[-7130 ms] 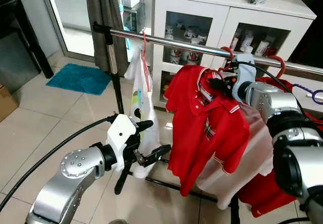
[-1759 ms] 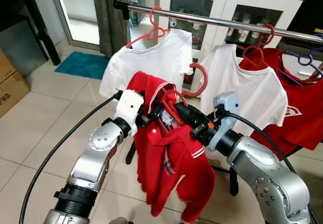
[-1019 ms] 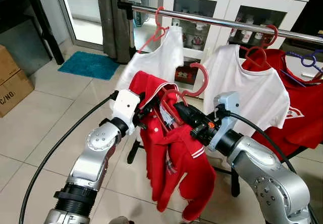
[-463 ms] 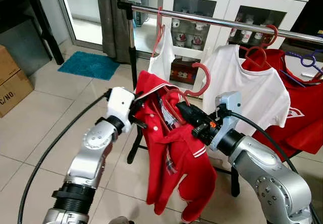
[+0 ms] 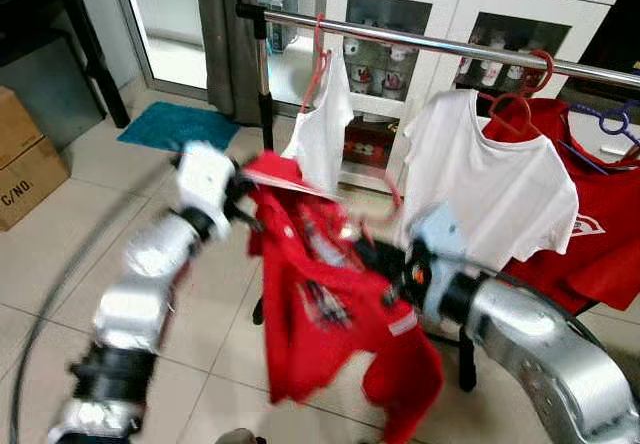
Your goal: Hang hanger
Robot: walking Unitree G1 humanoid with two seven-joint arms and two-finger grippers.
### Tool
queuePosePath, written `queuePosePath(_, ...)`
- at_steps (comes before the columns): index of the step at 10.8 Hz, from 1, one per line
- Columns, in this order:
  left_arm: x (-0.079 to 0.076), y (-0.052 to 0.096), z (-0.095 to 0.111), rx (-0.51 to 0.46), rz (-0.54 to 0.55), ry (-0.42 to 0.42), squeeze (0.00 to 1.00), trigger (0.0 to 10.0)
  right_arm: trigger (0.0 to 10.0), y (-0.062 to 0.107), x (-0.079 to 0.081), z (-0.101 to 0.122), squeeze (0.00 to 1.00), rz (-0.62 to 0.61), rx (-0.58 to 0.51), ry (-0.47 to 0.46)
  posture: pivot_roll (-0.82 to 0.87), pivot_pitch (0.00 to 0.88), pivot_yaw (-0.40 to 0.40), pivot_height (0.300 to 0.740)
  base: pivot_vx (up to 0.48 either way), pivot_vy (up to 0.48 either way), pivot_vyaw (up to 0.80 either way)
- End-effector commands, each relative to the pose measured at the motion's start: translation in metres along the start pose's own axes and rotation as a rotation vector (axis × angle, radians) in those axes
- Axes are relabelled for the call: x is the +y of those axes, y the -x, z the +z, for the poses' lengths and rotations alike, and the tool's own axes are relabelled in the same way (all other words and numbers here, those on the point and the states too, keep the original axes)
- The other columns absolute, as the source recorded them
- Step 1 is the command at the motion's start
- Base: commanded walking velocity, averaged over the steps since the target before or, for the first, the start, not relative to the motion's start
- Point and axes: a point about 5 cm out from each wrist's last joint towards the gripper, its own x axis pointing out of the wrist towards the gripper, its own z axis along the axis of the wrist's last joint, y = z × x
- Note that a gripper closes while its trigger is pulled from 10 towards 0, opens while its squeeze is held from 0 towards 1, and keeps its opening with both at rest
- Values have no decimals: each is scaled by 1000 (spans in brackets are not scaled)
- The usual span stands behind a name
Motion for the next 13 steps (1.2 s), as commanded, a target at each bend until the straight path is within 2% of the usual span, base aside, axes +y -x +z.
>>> queuePosePath(1,6,-1,14,-44,12,-1,0,0,0,2,1,-1,0,24,9,21,-66,0,-22,740,0,0,0)
queuePosePath(2,30,-1,19,-62,129,60,0,0,0,12,9,-5,0,135,23,31,-66,0,-21,740,0,0,0)
queuePosePath(3,40,-1,18,-60,184,89,0,0,0,16,13,-5,0,180,20,26,-68,0,-18,740,0,0,0)
queuePosePath(4,58,2,8,-33,301,167,0,0,0,23,20,-5,0,256,0,7,-70,0,-14,740,0,0,0)
queuePosePath(5,66,5,-1,-17,368,233,0,0,0,27,23,-4,0,293,-9,-1,-72,0,-11,740,0,0,0)
queuePosePath(6,71,9,-18,5,433,353,0,0,0,29,24,-3,0,315,-43,-29,-75,0,-6,740,0,0,0)
queuePosePath(7,65,10,-30,25,424,424,0,0,0,29,23,0,0,294,-101,-72,-75,0,-4,740,0,0,0)
queuePosePath(8,50,10,-41,57,381,488,0,0,0,29,21,6,0,274,-180,-124,-78,0,2,740,0,0,0)
queuePosePath(9,26,6,-42,81,233,483,0,0,0,24,15,14,0,194,-247,-157,-77,0,3,740,0,0,0)
queuePosePath(10,-8,4,-38,122,-9,388,0,0,0,14,4,22,0,56,-317,-201,-77,0,2,740,0,0,0)
queuePosePath(11,-23,5,-37,140,-105,349,0,0,0,8,-3,26,0,-35,-351,-226,-75,0,3,740,0,0,0)
queuePosePath(12,-50,10,-33,169,-289,275,0,0,0,0,-27,26,0,-299,-403,-294,-69,0,-3,740,0,0,0)
queuePosePath(13,-64,14,-28,166,-376,261,0,0,0,-1,-44,23,0,-478,-418,-346,-67,0,-2,740,0,0,0)
